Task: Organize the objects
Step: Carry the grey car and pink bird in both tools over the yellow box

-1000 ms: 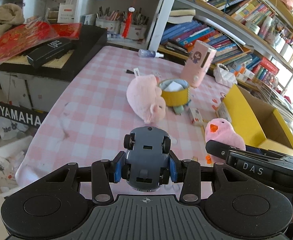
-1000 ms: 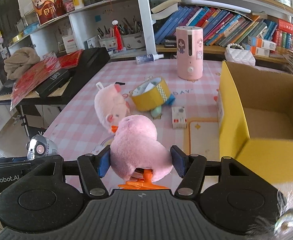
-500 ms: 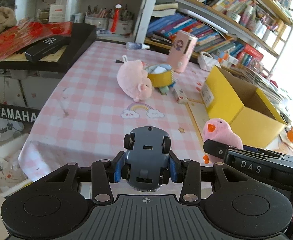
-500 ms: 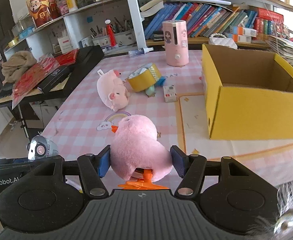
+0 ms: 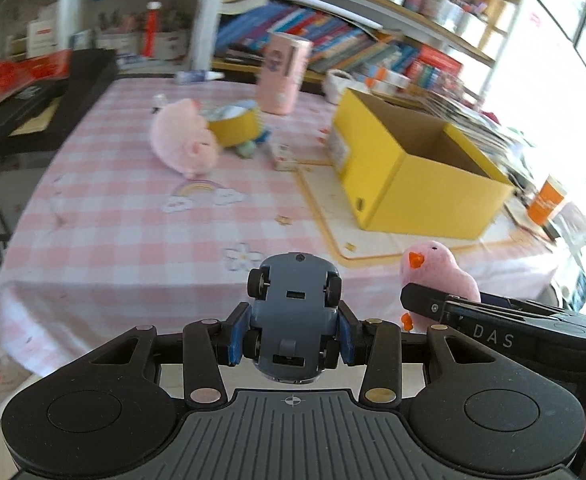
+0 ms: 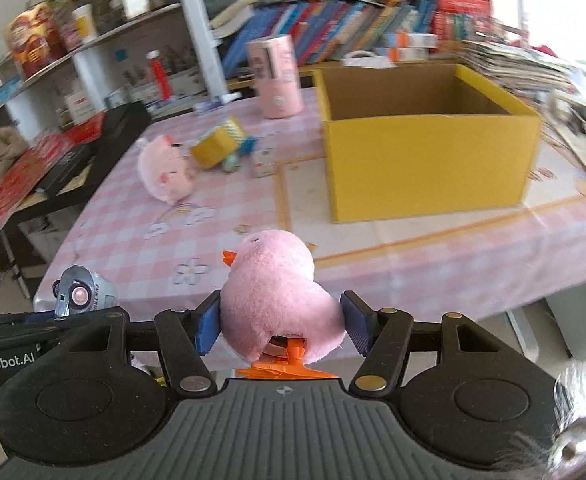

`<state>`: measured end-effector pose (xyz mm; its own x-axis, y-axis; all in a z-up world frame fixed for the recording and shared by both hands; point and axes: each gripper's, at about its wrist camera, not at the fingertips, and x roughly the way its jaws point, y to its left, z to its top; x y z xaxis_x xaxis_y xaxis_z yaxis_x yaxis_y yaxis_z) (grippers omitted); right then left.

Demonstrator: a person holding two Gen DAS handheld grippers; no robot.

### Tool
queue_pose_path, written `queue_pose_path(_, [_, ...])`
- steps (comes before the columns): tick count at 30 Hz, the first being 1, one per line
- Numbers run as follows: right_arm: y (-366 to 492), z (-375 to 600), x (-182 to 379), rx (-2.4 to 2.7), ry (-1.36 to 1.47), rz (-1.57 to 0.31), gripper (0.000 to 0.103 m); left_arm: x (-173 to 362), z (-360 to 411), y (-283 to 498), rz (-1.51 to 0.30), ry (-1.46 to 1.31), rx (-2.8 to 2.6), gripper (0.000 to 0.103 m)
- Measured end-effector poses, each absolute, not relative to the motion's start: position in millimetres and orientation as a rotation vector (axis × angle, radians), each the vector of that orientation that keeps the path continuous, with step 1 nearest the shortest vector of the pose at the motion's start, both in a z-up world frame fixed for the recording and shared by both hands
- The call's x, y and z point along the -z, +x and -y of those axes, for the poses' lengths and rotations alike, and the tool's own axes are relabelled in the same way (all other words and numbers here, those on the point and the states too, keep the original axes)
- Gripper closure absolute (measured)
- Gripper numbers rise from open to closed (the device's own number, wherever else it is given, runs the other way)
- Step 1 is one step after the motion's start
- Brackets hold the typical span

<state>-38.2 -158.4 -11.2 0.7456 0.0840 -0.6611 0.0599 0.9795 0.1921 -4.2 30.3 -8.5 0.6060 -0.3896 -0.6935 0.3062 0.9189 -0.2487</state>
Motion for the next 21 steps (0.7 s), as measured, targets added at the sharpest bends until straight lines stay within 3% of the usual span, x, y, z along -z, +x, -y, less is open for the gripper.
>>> queue_pose_path(21, [-75.8, 228.0, 15.3, 0.235, 0.305, -0.730, 0.044, 11.3, 49.6, 1.1, -0.850, -0.003, 0.632, 0.062])
